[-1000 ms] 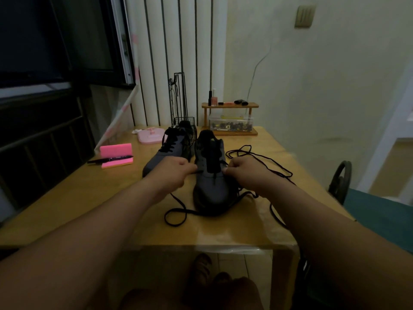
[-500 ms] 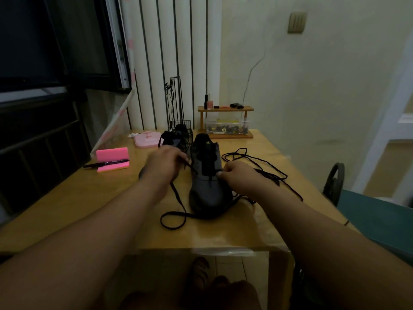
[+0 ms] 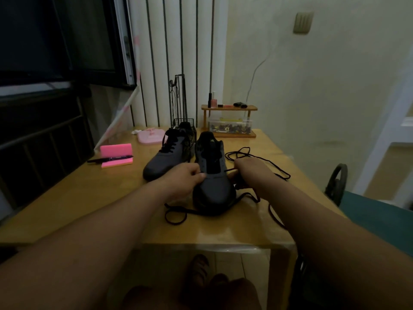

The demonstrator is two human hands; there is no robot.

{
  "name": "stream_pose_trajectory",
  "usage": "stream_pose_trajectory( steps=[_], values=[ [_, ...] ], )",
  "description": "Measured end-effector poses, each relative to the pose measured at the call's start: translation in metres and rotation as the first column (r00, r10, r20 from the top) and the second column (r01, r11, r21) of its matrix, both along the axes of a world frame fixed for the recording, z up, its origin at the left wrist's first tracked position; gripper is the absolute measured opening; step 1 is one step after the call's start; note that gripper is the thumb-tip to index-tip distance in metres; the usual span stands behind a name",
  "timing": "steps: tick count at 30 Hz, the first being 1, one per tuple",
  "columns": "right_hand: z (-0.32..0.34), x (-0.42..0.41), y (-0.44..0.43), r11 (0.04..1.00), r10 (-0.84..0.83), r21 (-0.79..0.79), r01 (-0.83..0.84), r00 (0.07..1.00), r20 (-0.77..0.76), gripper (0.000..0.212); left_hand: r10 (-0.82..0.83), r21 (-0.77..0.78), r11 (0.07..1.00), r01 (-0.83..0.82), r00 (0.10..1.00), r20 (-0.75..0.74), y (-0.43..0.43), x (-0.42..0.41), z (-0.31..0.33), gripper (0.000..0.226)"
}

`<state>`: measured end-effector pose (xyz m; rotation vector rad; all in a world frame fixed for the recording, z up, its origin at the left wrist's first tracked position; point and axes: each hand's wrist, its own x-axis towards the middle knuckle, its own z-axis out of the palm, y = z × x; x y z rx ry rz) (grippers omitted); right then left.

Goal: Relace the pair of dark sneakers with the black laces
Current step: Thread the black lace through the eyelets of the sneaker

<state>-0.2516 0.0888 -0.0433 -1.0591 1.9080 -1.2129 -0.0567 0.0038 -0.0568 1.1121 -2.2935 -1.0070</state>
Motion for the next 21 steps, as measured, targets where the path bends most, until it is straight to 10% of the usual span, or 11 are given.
stream_pose_trajectory(
  steps=[2,6,14,17,21],
  values=[
    [0.001,-0.006,0.006,0.996,-0.075,-0.031,0.087,0.957,0.280,0.027,0.139,0.187,0.978,-0.097,0.963,-0.231,-0.001,-0.001,-0.001,0.019],
    [-0.002,-0.009,0.011,0.994,-0.068,-0.042,0.100,0.876,0.477,0.027,0.636,0.652,0.742,-0.159,0.475,-0.608,-0.009,0.010,0.002,0.021],
    [0.013,0.002,0.009,0.996,0.086,-0.002,-0.086,0.995,0.045,0.024,0.149,0.043,0.989,-0.143,0.969,-0.199,0.012,-0.002,-0.006,0.036],
    [0.015,-0.004,0.013,0.993,0.049,-0.114,-0.018,0.961,0.274,0.030,0.125,-0.254,0.963,-0.088,0.983,0.134,0.021,-0.013,-0.009,0.033],
    [0.025,-0.016,0.023,0.899,-0.016,-0.351,0.263,0.819,0.573,0.019,0.164,-0.288,0.951,-0.116,0.975,0.147,0.023,-0.016,-0.010,0.034]
  ],
)
